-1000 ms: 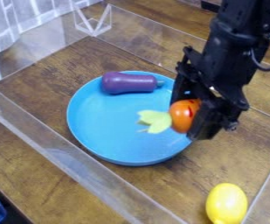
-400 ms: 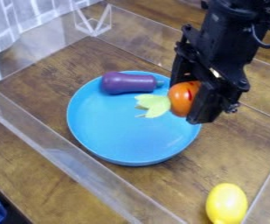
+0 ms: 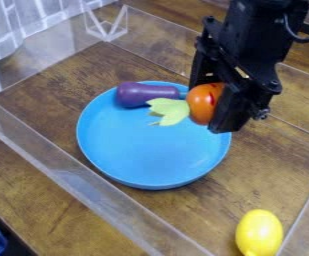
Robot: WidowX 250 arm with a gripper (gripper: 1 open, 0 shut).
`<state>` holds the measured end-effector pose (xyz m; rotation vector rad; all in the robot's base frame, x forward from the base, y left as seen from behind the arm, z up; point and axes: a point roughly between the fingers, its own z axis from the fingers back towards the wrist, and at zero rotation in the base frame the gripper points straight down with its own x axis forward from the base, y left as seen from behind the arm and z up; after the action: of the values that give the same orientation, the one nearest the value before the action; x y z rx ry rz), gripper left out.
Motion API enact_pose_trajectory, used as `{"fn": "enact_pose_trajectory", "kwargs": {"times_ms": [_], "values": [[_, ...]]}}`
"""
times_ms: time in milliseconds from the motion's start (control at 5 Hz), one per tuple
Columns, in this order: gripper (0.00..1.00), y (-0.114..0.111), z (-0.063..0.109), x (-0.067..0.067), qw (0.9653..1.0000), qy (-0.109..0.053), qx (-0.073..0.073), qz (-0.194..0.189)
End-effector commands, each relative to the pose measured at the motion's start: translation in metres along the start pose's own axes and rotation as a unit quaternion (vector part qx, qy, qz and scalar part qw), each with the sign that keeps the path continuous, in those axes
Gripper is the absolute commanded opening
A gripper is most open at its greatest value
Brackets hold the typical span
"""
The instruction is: Move the carrot to the left side
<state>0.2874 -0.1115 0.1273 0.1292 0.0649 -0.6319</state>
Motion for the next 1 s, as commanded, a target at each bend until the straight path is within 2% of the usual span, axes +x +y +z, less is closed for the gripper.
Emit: {"fn": "enact_pose_trajectory", "kwargs": {"times_ms": [0, 400, 800], "values": [[0.0, 0.009, 0.024, -0.005, 0.999, -0.041, 0.013, 0.012], [0.0, 0.018, 0.029, -0.01, 0.9985, -0.044, 0.023, 0.025], [0.0, 0.02, 0.029, -0.007, 0.9981, -0.041, 0.026, 0.039]]}}
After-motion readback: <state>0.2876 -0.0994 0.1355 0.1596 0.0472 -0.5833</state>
